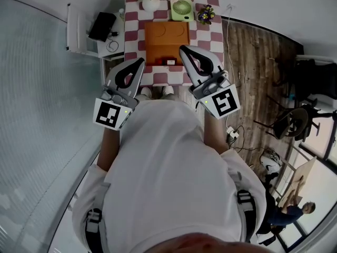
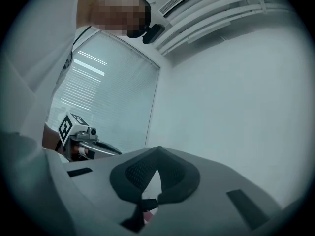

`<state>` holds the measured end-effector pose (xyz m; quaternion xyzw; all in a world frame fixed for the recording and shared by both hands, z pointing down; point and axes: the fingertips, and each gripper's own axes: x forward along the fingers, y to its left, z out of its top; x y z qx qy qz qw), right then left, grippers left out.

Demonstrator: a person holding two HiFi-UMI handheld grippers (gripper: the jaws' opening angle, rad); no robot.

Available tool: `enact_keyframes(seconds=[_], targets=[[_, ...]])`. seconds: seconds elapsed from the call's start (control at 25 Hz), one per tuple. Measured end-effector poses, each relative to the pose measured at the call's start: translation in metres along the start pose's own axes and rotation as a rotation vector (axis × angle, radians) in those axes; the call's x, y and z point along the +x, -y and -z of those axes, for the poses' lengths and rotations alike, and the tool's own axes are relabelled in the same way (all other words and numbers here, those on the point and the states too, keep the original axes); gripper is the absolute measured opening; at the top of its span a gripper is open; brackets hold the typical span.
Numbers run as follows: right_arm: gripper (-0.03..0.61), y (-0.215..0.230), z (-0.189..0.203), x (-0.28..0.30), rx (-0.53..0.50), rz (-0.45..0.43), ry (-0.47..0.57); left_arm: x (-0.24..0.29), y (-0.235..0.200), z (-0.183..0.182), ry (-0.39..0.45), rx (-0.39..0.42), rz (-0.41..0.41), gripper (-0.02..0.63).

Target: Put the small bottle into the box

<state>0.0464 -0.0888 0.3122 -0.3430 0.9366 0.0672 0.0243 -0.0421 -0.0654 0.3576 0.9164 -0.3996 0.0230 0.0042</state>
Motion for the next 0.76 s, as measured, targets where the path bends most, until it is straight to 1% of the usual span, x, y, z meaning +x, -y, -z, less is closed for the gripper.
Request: enact_keyframes(seconds=[0.2, 0.36, 0.48, 0.76], targets=[[0.0, -0.004, -0.002, -0.002, 0.003, -0.006, 0.008, -0.004, 0.004, 0.003, -0.01, 0.007, 0.004, 0.0], [0.0, -0.007, -0.004, -0.003, 0.009, -0.013, 0.009, -0.007, 0.007, -0.002, 0.0, -0.016, -0.01, 0.0], [0.0, -0.009, -0.004, -0.001, 0.009, -0.02, 0.009, -0.011, 0.006, 0.004, -0.016, -0.003, -0.013, 0.0], [0.0, -0.013, -0.004, 0.002, 0.009, -0.031, 0.011, -0.018, 0.003, 0.005, -0.011, -0.004, -0.027, 0.0]])
